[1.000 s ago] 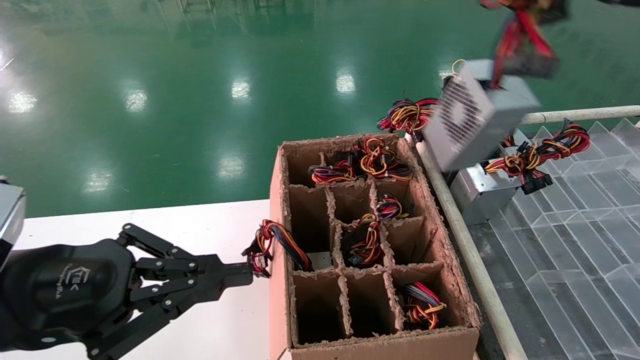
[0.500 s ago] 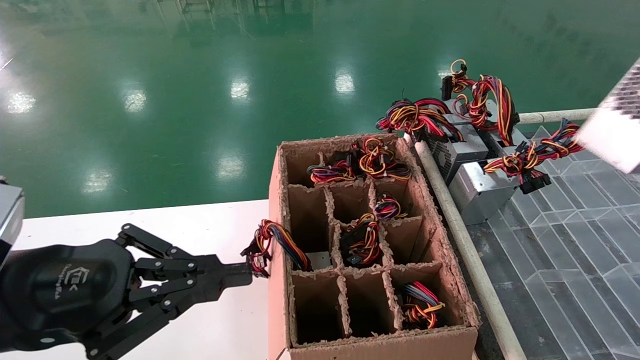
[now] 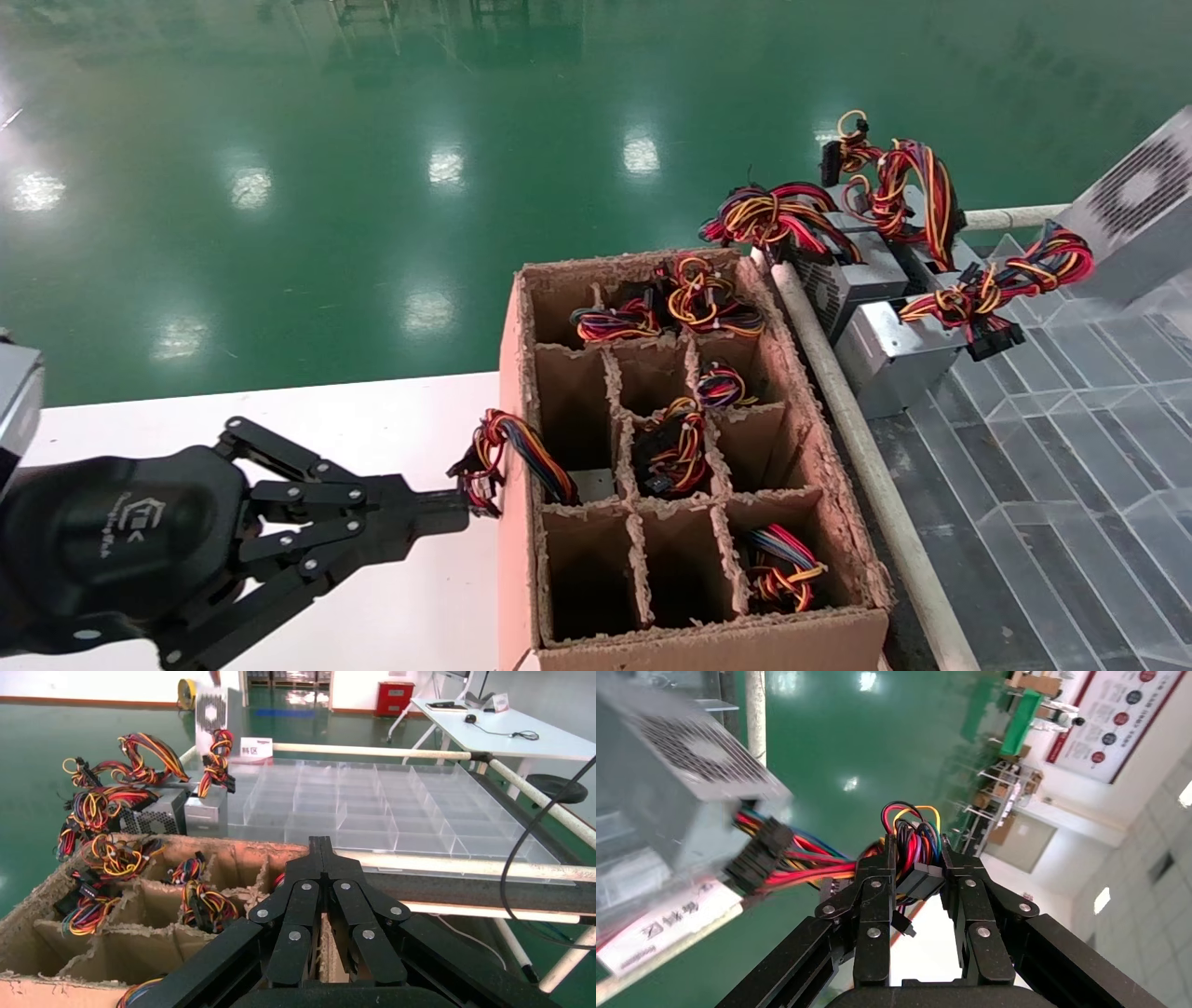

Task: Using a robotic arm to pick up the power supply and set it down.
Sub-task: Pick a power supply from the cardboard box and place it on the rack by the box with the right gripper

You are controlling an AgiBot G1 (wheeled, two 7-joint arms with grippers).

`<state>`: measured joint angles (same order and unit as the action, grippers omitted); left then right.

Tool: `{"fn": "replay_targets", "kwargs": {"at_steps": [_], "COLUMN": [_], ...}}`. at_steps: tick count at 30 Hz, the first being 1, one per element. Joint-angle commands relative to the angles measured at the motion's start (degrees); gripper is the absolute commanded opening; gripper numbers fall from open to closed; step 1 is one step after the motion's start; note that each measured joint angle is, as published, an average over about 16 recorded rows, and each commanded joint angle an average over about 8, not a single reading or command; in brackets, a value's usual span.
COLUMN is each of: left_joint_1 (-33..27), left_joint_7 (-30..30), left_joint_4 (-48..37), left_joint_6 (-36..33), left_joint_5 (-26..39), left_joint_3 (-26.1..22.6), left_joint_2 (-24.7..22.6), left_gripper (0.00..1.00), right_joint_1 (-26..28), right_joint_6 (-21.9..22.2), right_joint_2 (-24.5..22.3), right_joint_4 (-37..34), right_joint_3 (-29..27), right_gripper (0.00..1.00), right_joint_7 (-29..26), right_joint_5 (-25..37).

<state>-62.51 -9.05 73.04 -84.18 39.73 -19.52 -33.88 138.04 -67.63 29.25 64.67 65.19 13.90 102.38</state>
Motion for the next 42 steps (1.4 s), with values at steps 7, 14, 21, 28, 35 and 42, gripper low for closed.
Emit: {"fn": "replay_targets", "kwargs": {"at_steps": [7, 14, 21, 28, 35, 42], "left_joint_1": [0.00, 0.00, -0.01, -0.01, -0.01, -0.01], "left_joint_7": [0.00, 0.01, 0.01, 0.01, 0.02, 0.02], "left_joint_4": [0.00, 0.00, 0.00, 0.00, 0.00, 0.00], "left_joint_6": [0.00, 0.01, 0.01, 0.01, 0.02, 0.02], "left_joint_5": [-0.01, -0.01, -0.02, -0.02, -0.03, -0.03], "left_joint_3": [-0.01, -0.02, -0.02, -0.03, -0.04, -0.04], "left_joint_2": [0.00, 0.01, 0.01, 0.01, 0.01, 0.02], "left_gripper": [0.00, 0.00, 0.00, 0.00, 0.00, 0.00], "right_joint_1": [-7.54, -10.82, -11.73, -12.19, -12.15, -12.24], "right_joint_6": [8.50, 12.56, 15.15, 18.42, 20.13, 19.82], "right_joint_2": [7.61, 12.65, 15.83, 18.38, 19.90, 21.41], "right_joint_4": [-13.46, -23.64, -32.11, -38.96, -44.18, -47.26], "right_joint_3": [0.74, -0.06, -1.17, -2.37, -3.85, -4.57], "right_gripper": [0.00, 0.00, 0.00, 0.00, 0.00, 0.00], "right_joint_7": [6.48, 12.85, 17.70, 20.59, 21.38, 23.30], "right_joint_5": [-4.40, -8.04, -10.24, -11.88, -13.98, -15.32]}}
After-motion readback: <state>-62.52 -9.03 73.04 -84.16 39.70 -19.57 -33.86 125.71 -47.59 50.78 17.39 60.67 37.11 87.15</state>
